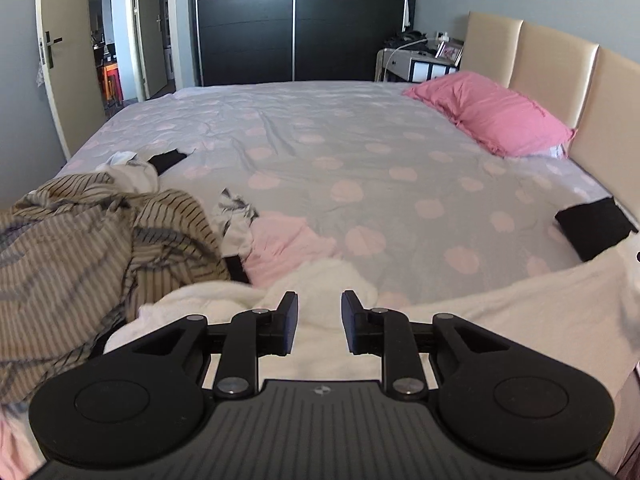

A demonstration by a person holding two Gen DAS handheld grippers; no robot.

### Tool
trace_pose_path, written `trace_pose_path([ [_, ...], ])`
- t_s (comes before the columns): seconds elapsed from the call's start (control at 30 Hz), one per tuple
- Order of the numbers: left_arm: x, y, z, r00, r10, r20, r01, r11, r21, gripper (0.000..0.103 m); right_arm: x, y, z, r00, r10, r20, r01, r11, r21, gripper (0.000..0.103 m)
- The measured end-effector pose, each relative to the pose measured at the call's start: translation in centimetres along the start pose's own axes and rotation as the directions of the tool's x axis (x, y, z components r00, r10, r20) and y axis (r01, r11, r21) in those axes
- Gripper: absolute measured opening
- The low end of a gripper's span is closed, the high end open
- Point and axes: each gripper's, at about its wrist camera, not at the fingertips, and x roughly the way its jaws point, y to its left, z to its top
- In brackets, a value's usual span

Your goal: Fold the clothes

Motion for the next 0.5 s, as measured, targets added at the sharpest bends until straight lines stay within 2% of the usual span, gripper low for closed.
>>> trace_pose_path([
  [0.07,-0.3,0.7,-1.2,1.0,-0.012,-0.026,0.011,0.998,-0.06,0.023,-1.5,2.2,-1.0,0.996,0.087,0.009,-0.087,0.996,0.011,0.048],
  [0.13,-0.4,1.5,-2.4,0.998,-0.035,-0.051,0.028,0.992,-0.126,0.032,-2.7,4.3,-2.2,0.986,0.164,0.027,-0.164,0.986,0.022,0.051],
  [0.17,-0.4,1.8,-3.1,0.997,-0.05,-0.061,0.04,0.987,-0.156,0.042,-3.2,5.4,-2.8,0.979,0.199,0.035,-0.2,0.979,0.025,0.051],
  [0.23,-0.2,2.0,-4.3,0.994,-0.064,-0.092,0.047,0.983,-0.178,0.045,-3.8,7.5,-3.9,0.968,0.247,0.042,-0.248,0.969,0.011,0.051],
  [0.4,0.8,0.2,-6.6,0.973,-0.098,-0.208,0.085,0.994,-0.067,0.045,-4.3,11.4,-6.5,0.979,0.2,0.048,-0.195,0.976,-0.097,0.052],
  [0.5,1.8,-0.5,-7.2,0.969,-0.091,-0.229,0.085,0.996,-0.034,0.044,-3.2,12.1,-7.4,0.982,0.186,0.014,-0.183,0.975,-0.123,0.052],
])
